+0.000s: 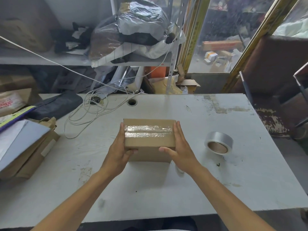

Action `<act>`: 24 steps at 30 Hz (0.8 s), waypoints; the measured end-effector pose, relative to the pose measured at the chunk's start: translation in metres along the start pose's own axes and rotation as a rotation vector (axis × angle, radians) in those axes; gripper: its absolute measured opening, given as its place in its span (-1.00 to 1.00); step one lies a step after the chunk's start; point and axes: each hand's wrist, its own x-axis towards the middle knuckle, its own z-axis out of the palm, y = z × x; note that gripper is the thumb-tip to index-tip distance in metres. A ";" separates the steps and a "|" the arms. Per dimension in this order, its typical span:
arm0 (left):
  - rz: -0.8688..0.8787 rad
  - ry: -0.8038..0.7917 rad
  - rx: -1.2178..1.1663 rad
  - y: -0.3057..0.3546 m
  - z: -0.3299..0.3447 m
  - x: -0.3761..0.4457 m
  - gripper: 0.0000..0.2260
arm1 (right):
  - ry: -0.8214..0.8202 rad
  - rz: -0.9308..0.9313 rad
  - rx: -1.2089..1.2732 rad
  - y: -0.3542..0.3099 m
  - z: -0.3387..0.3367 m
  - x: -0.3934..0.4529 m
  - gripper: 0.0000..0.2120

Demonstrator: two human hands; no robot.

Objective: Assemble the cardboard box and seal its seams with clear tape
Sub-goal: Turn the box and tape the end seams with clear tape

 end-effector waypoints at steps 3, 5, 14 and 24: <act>-0.102 0.071 -0.089 0.012 0.014 -0.004 -0.10 | 0.037 0.043 0.051 0.004 -0.004 -0.003 0.00; -0.103 0.080 -0.122 0.019 0.023 -0.001 -0.16 | 0.054 0.065 0.026 0.009 -0.014 -0.005 -0.05; -0.024 -0.004 0.045 0.053 0.047 0.046 -0.09 | 0.044 0.108 -0.057 0.030 -0.076 0.008 -0.05; 0.238 0.088 0.617 0.123 0.080 0.035 0.02 | -0.004 0.074 -0.332 0.088 -0.150 -0.018 -0.05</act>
